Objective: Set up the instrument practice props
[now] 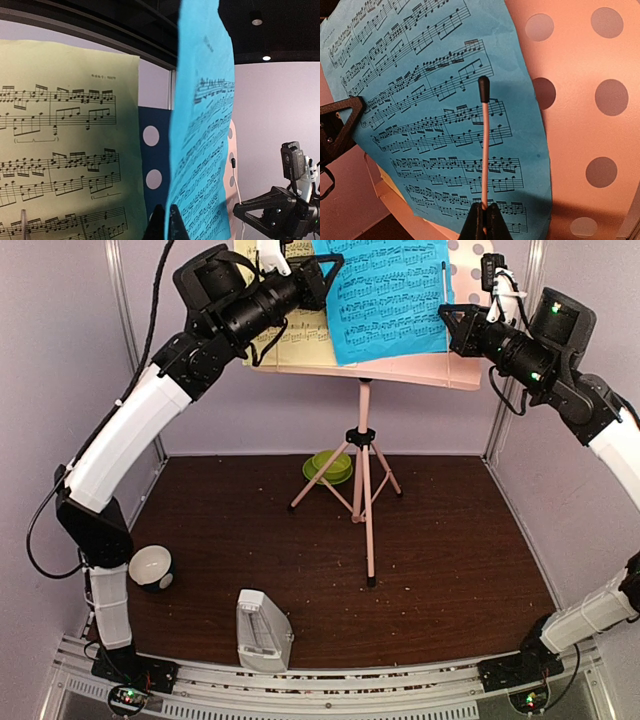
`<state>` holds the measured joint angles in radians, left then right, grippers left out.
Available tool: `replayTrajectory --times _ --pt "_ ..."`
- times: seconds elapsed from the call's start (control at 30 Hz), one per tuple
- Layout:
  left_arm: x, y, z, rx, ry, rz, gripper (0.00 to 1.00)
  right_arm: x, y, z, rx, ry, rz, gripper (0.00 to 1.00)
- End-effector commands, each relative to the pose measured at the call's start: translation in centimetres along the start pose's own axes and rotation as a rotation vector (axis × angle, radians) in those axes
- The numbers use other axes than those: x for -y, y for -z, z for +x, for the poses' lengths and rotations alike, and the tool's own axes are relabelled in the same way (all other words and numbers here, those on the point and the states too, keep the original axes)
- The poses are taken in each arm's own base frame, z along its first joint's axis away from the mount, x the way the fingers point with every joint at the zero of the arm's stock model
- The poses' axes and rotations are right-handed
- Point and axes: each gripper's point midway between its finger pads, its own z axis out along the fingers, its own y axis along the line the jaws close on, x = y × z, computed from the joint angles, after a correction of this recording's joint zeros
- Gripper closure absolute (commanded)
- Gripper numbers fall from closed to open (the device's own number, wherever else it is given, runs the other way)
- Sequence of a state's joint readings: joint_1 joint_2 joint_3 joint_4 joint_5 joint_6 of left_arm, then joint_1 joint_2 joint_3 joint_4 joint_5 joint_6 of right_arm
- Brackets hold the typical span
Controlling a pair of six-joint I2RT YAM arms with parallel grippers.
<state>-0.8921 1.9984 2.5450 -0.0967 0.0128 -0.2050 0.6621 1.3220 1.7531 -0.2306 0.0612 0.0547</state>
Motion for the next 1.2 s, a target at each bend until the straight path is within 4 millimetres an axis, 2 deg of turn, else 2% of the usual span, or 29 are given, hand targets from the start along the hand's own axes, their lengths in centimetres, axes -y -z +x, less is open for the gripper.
replayTrajectory --times 0.0,0.2,0.7,0.9,1.03,1.17 --pt "1.9 0.1 -3.0 0.118 -0.082 0.090 1.00 -1.1 0.5 -1.1 0.041 0.031 -0.066 1.00" --pt "3.1 -0.3 -1.7 0.100 -0.113 0.163 1.00 -1.4 0.3 -1.1 0.044 0.033 -0.084 1.00" --pt "3.4 -0.9 0.4 0.056 -0.100 0.187 1.00 -1.8 0.2 -0.8 0.044 0.043 -0.107 1.00" --pt "3.0 -1.0 0.4 0.058 -0.096 0.163 0.81 -1.6 0.5 -0.4 0.041 0.049 -0.097 1.00" --pt "2.9 -1.0 0.3 0.060 -0.092 0.156 0.64 -1.5 0.7 -0.3 0.040 0.053 -0.095 1.00" --pt "2.7 -1.0 0.4 0.055 -0.088 0.145 0.53 -1.5 0.7 -0.3 0.040 0.053 -0.094 1.00"
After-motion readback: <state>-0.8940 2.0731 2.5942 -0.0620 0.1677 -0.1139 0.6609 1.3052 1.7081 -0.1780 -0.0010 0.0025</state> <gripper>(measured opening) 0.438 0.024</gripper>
